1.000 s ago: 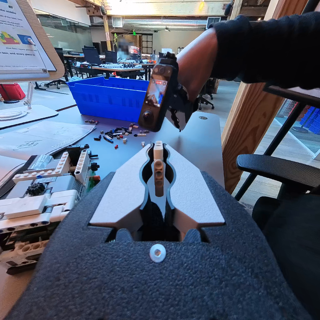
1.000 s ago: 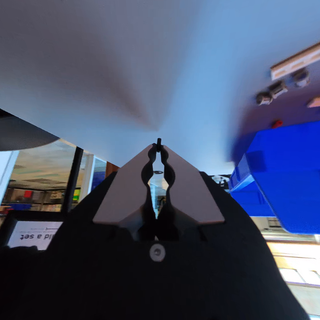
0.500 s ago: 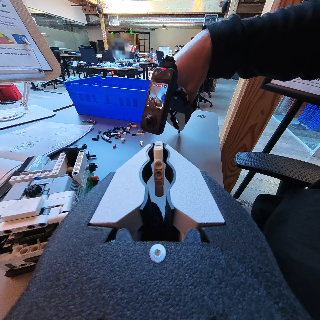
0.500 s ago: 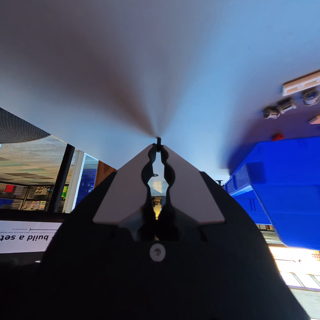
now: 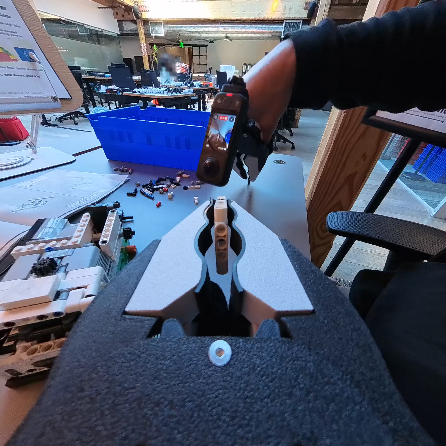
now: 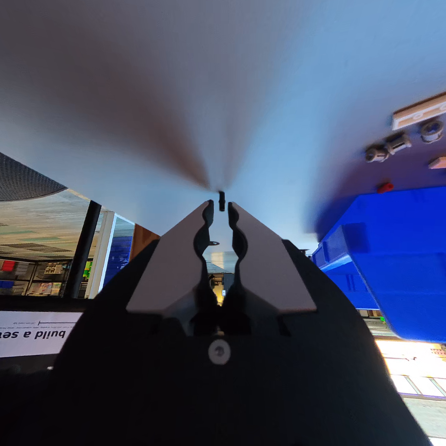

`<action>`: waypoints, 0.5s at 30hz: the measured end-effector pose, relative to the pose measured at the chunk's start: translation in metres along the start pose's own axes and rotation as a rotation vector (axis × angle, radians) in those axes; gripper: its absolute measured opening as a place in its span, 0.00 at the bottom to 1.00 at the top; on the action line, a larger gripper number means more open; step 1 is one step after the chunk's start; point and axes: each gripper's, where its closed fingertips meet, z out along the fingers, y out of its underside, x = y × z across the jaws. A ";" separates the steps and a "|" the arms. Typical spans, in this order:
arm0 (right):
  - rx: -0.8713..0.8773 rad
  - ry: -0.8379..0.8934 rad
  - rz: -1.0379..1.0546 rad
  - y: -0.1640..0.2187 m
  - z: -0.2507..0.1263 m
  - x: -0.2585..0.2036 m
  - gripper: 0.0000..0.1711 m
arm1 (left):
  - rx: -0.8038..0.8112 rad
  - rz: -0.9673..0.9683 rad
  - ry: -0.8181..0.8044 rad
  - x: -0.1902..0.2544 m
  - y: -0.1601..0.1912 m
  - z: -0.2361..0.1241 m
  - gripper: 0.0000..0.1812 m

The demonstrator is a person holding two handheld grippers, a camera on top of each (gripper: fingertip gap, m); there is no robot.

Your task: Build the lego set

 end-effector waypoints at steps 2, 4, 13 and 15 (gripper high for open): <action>0.033 0.002 0.020 0.002 -0.008 0.000 0.07 | 0.002 0.002 0.000 0.000 0.000 0.000 0.04; 0.167 0.027 0.091 0.006 -0.026 0.005 0.10 | 0.004 0.001 0.001 0.000 0.000 -0.001 0.04; 1.001 -0.083 0.493 0.011 -0.041 -0.001 0.33 | -0.014 0.001 0.004 0.000 0.002 0.001 0.04; 1.044 -0.027 0.490 0.008 -0.036 0.001 0.14 | -0.017 0.002 0.006 0.000 0.002 0.002 0.04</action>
